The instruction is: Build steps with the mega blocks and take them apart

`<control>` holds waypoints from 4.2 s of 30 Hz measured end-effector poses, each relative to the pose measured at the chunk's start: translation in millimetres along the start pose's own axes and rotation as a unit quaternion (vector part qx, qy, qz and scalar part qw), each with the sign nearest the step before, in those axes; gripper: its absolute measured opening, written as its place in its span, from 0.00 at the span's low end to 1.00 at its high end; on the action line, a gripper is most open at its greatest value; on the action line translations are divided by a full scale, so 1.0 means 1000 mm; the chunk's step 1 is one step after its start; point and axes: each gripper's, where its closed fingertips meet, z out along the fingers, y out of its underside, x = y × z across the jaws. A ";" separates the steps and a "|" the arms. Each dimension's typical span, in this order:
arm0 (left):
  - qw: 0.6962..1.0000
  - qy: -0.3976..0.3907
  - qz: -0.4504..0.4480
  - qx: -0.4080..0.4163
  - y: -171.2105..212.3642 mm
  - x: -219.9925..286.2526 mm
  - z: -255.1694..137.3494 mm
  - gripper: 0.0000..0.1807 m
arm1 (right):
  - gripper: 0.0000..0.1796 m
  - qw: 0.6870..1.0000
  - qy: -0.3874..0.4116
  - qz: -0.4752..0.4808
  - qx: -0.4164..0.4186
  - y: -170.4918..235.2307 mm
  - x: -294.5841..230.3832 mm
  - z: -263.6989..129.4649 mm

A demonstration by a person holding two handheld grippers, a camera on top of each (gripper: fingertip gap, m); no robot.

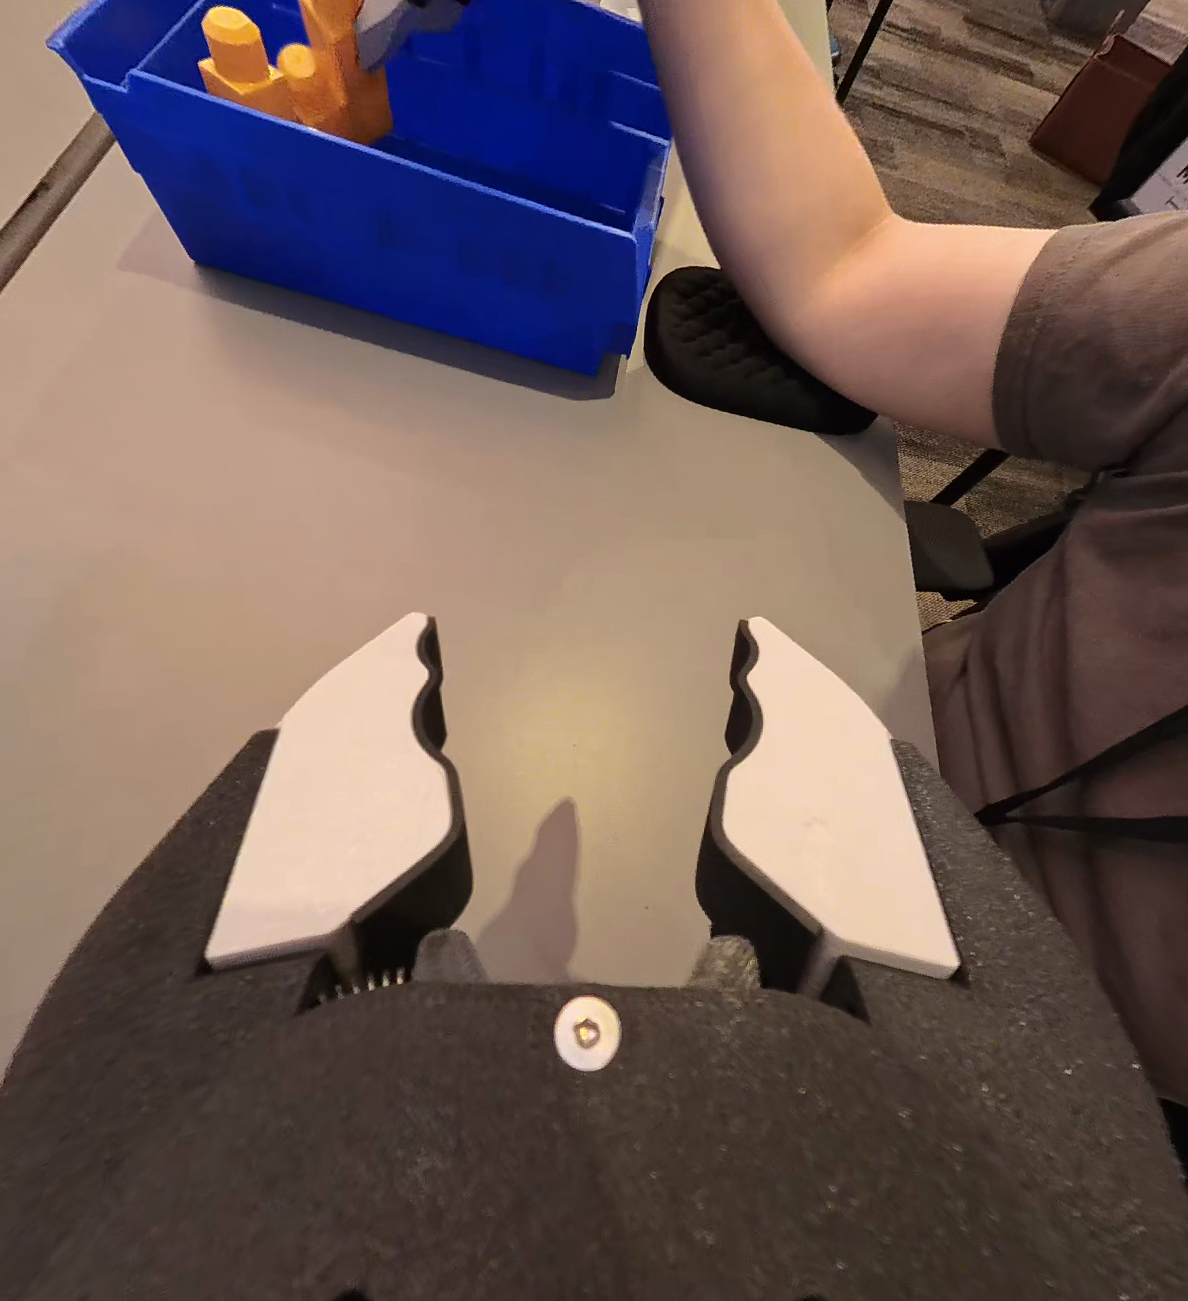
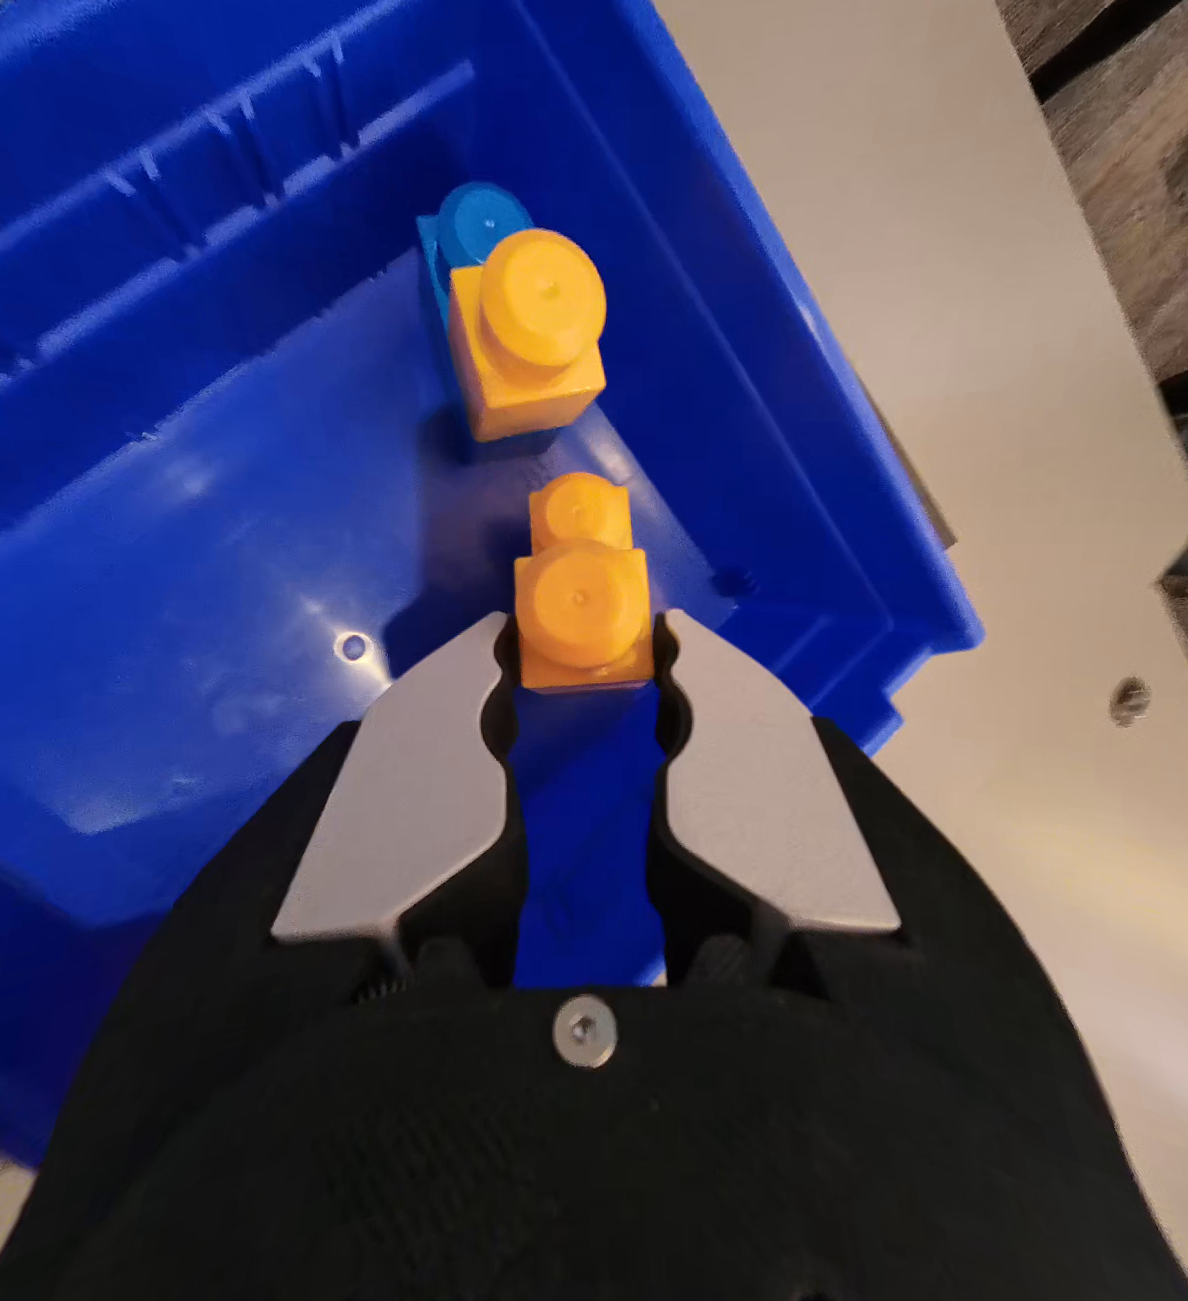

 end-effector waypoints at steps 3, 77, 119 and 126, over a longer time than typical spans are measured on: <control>1.000 0.014 -0.005 0.011 -0.003 0.003 -0.001 0.42 | 0.21 1.000 0.015 -0.015 -0.018 0.006 0.005 0.008; 0.827 -0.487 -0.246 -0.136 0.141 -0.102 -0.255 0.40 | 0.40 0.949 0.216 -0.085 0.214 -0.299 -0.250 -0.027; 0.906 -0.329 0.062 -0.258 0.203 -0.106 -0.142 0.32 | 0.40 0.974 0.138 -0.092 0.155 -0.268 -0.228 -0.004; 0.897 -0.356 0.051 -0.257 0.202 -0.113 -0.156 0.25 | 0.40 0.975 0.132 -0.106 0.141 -0.266 -0.232 0.002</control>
